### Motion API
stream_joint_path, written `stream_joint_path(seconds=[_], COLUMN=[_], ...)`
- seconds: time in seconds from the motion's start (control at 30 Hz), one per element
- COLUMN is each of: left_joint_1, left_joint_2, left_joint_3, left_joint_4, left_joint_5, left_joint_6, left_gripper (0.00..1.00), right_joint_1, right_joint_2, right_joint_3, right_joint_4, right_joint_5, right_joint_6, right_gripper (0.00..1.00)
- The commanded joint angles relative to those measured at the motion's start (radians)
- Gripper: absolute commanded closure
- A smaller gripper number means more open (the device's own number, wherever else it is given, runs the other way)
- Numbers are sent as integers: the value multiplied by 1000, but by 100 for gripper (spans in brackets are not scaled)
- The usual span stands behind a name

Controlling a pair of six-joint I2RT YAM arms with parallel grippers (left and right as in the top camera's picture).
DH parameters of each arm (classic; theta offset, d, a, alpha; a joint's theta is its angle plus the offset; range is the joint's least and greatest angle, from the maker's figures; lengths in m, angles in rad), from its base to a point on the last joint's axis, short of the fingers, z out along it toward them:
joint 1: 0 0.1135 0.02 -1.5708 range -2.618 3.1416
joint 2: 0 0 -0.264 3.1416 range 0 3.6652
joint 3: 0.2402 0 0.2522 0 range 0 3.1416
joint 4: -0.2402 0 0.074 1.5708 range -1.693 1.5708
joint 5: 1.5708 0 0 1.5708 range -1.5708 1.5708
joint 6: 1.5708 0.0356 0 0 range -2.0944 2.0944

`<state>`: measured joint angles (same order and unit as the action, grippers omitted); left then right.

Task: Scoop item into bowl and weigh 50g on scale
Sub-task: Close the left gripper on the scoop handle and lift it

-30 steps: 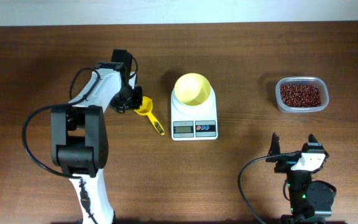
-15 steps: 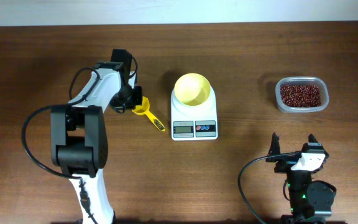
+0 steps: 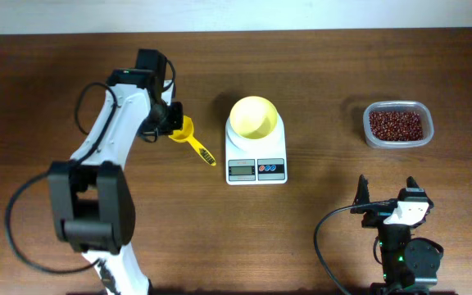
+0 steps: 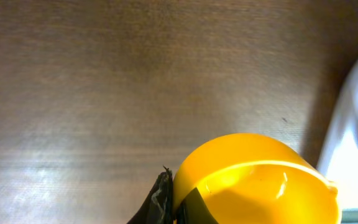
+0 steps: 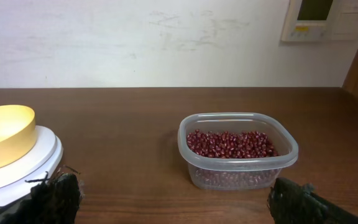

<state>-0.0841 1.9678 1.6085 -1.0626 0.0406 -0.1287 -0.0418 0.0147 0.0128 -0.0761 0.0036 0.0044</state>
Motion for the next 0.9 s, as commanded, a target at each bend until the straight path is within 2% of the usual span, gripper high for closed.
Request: stream_joint_path(seconds=[0.0, 0.07, 0.23, 0.43, 0.53, 0.6, 0.73, 0.87], left_joint_1=[3, 3, 3, 3, 3, 3, 3, 3], left_joint_2=[-103, -158, -270, -295, -295, -294, -294, -295], left_joint_3=[19, 19, 19, 19, 19, 19, 19, 19], left_joint_4=[-38, -58, -67, -135, -131, -119, -121, -120], left_joint_5=[8, 11, 156, 207, 208, 207, 208, 208], left_joint_6=[-2, -3, -3, -9, -257, -359, -476, -486], left_gripper=[100, 100, 100, 100, 100, 100, 100, 100], right_joint_1=[9, 9, 9, 9, 9, 9, 9, 9], right_joint_2=[-8, -8, -8, -8, -8, -8, -8, -8], right_joint_3=[-7, -7, -7, -7, -7, -7, -7, -7], right_joint_4=[-4, -4, -4, -4, -4, -4, -4, -4], right_joint_5=[9, 9, 9, 9, 9, 9, 9, 9], right_joint_6=[11, 11, 11, 11, 11, 11, 11, 11], right_gripper=[1, 1, 1, 1, 1, 1, 1, 1])
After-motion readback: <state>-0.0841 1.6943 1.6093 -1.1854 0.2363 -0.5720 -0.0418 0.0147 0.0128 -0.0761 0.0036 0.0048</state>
